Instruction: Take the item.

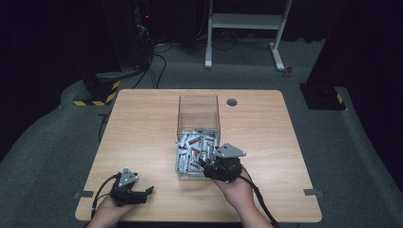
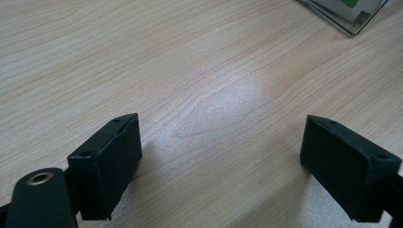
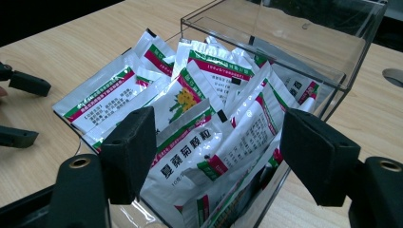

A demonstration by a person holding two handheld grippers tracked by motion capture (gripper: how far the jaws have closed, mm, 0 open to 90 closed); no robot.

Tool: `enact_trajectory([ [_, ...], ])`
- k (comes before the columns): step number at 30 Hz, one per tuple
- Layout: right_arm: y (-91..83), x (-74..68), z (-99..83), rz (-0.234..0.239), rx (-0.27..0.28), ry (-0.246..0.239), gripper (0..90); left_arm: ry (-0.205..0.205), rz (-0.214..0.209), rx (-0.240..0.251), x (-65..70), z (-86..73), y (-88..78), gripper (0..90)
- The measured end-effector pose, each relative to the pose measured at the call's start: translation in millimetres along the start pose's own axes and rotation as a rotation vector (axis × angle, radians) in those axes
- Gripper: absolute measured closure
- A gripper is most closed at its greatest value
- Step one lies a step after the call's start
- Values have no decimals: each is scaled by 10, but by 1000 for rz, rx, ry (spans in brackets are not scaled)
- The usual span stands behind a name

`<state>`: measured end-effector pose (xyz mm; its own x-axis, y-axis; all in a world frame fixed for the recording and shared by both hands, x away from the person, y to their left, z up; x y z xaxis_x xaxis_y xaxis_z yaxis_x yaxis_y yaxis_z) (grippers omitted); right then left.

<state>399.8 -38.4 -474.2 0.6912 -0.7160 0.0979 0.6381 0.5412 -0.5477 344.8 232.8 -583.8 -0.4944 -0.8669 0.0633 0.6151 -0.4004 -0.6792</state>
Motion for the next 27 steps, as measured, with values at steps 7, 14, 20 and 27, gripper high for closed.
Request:
enact_trajectory([
  [7, 41, -22, 50, -26, 12, -25, 371, -1, -2, 2, 5, -1, 1, 139],
  [14, 81, -8, 33, -42, -4, -3, 450, 2, -2, 2, 3, -1, 0, 140],
  [20, 133, -3, -15, -50, -26, 16, 538, 7, -1, 1, 1, -1, -2, 140],
  [27, 145, 18, -52, -72, -42, 6, 584, 9, -2, 2, 1, -1, -3, 140],
])
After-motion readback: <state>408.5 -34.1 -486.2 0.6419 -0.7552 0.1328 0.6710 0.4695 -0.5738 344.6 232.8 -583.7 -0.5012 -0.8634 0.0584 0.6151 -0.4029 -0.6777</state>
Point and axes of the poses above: each handheld gripper's, and its own axes: y roughly forward along the jaws, z roughly out of its top, x roughly to its right, the point moved 8 cm from there along y, roughly forward along the jaws, and after that the axes turned 5 degrees about -y, right-handed, at the moved point
